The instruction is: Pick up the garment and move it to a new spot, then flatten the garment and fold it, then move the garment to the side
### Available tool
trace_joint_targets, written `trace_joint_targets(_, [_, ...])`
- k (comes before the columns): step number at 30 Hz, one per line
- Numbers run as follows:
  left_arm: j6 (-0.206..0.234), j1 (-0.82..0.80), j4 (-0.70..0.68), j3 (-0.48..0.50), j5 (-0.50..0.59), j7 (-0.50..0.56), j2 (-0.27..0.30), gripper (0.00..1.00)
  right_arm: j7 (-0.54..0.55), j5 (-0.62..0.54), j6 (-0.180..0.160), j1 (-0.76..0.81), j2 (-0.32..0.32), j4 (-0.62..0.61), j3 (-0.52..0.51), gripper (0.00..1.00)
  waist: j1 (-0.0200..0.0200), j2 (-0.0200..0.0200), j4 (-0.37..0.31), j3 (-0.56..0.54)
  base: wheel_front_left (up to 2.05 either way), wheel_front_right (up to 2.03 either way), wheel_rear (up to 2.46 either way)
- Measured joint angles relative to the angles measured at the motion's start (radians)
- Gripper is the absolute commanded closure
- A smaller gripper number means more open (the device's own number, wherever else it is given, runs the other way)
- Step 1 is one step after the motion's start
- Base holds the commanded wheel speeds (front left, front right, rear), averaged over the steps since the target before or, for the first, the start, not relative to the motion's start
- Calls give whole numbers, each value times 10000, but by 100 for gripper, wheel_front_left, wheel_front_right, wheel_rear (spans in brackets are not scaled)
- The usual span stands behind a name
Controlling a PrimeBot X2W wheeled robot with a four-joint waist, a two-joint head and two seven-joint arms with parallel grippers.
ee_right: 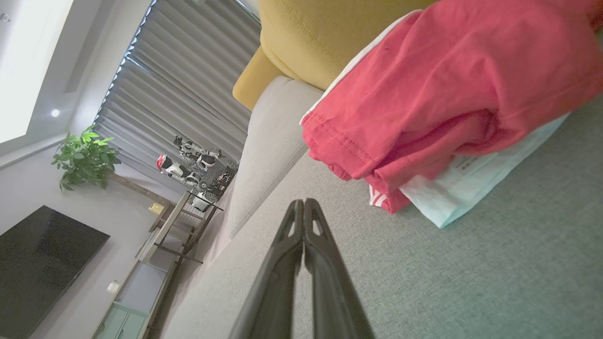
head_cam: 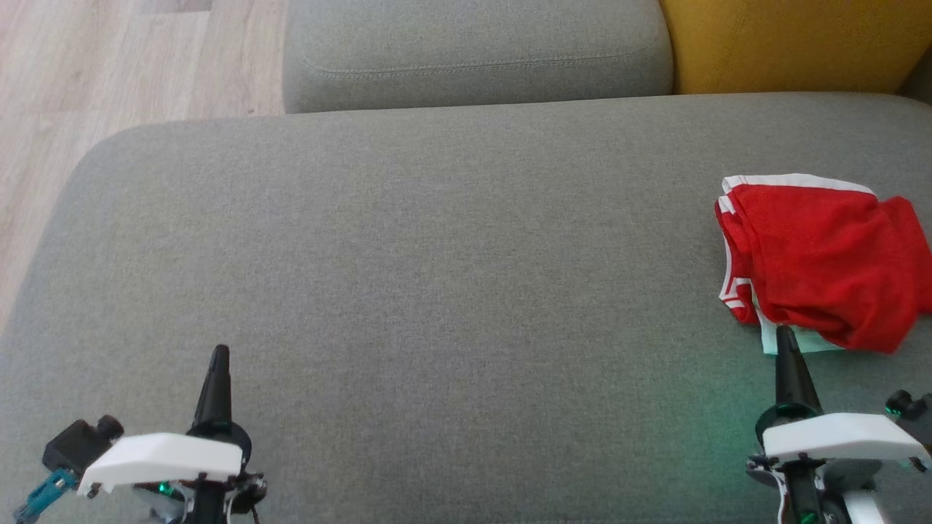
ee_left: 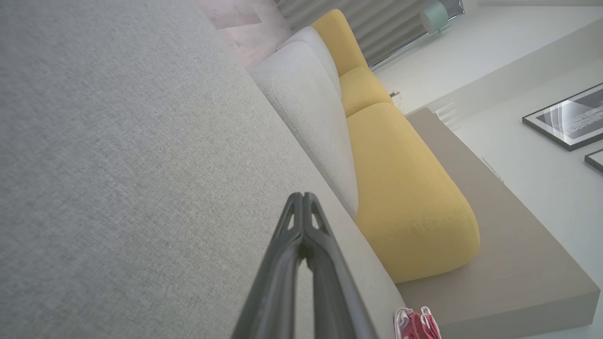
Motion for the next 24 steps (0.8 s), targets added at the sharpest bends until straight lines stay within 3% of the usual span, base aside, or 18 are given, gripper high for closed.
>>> trace_joint_targets(24, [-169,-375,196,337,-2499,706,2,100,625,3223,0,-201,-4,2,-353,100,0,0,-85,22,0,0,0])
